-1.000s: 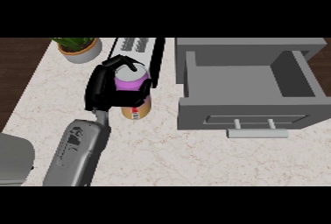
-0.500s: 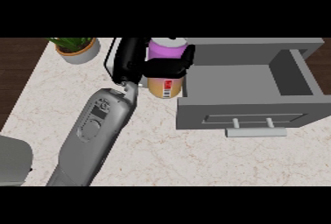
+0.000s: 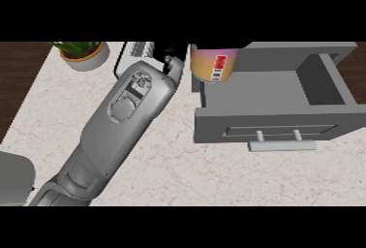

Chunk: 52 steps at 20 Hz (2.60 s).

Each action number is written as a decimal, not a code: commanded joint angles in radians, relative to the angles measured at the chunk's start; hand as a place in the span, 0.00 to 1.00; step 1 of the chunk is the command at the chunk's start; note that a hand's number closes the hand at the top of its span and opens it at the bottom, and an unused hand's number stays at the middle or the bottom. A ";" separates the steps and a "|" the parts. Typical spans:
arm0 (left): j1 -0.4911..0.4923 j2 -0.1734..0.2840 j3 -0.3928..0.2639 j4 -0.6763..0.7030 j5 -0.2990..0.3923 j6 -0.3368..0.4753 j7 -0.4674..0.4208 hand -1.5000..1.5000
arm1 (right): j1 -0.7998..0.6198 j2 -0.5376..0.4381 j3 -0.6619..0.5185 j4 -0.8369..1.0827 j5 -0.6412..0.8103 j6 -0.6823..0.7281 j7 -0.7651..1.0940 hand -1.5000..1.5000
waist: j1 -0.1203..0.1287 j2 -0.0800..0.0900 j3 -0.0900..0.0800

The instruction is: Pick up the can, place it into the drawer and close the drawer

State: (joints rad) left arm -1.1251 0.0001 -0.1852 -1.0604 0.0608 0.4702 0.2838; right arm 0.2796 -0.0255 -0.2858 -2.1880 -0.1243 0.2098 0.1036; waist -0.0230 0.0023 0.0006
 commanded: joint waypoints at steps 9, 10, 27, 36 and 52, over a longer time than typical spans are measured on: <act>-0.264 0.000 -0.070 0.349 0.151 0.076 -0.065 1.00 | -0.048 -0.036 -0.026 0.006 -0.019 0.012 0.033 0.00 | -0.017 0.004 0.000; -0.321 0.000 -0.039 0.419 0.161 0.070 -0.092 1.00 | -0.048 -0.050 -0.052 0.015 -0.057 0.026 0.025 0.00 | -0.037 0.010 0.001; -0.336 0.000 -0.281 0.577 0.366 0.135 -0.218 1.00 | -0.100 -0.013 0.037 0.055 0.054 -0.003 0.014 0.00 | -0.056 0.014 0.002; -0.306 0.000 -0.352 0.672 0.400 0.149 -0.314 1.00 | -0.106 0.005 0.049 0.045 0.052 -0.009 0.002 0.00 | -0.080 0.024 0.002; -0.313 0.000 -0.459 0.704 0.464 0.279 -0.307 0.00 | -0.191 -0.018 0.059 0.113 0.077 -0.018 0.014 0.00 | -0.098 0.030 0.003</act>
State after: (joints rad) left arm -1.4394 0.0000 -0.6185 -0.3557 0.5138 0.7186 -0.0279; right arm 0.1152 -0.0454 -0.2347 -2.1144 -0.0664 0.1996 0.1272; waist -0.1280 0.0317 0.0030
